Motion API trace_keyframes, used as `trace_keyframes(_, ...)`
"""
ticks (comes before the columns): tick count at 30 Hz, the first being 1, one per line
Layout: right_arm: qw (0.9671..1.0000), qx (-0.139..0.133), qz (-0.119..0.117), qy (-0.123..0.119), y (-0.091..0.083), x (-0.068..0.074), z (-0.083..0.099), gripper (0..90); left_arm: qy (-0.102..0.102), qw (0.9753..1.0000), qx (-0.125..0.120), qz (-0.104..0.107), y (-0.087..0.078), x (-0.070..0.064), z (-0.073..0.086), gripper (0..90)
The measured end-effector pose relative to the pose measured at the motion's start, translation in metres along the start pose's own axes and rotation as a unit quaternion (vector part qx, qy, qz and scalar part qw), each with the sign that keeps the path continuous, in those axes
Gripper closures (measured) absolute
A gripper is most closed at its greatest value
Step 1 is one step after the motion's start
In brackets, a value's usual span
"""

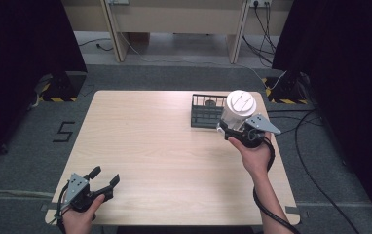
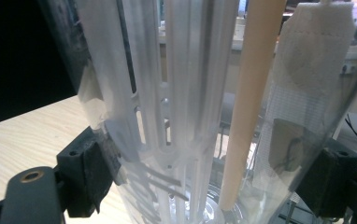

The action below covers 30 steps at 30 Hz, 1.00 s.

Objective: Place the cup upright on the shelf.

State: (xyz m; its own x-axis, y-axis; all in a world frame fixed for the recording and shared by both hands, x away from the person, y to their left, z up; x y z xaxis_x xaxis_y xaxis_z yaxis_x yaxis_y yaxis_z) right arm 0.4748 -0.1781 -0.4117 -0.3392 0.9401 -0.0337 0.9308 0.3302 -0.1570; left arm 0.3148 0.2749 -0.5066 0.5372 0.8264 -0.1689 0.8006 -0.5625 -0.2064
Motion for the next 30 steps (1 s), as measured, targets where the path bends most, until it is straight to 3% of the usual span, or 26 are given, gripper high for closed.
trace_keyframes(18,0.9998,0.005,0.020,0.007,0.016,-0.009,-0.007,18.5,-0.001,1.0000,0.003,0.002,0.000,-0.001,0.000,20.1)
trace_keyframes(30,0.9995,-0.002,0.031,0.012,0.027,-0.017,-0.020,18.5,-0.002,1.0000,0.002,0.003,0.000,-0.001,0.000,20.0)
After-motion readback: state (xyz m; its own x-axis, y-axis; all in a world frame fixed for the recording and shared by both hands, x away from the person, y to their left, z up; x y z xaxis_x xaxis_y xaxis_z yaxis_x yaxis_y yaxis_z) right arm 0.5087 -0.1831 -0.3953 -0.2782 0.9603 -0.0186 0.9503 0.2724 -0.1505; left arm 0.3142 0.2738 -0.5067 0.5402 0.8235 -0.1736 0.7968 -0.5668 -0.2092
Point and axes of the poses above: each handheld gripper's, and its own axes: y roughly forward along the jaws, z roughly out of its underside, x roughly to its left, the point moved 4 cm from there along y, roughly forward along the jaws, and after that the axes turned 11 degrees about z, right-handed, at the moved point
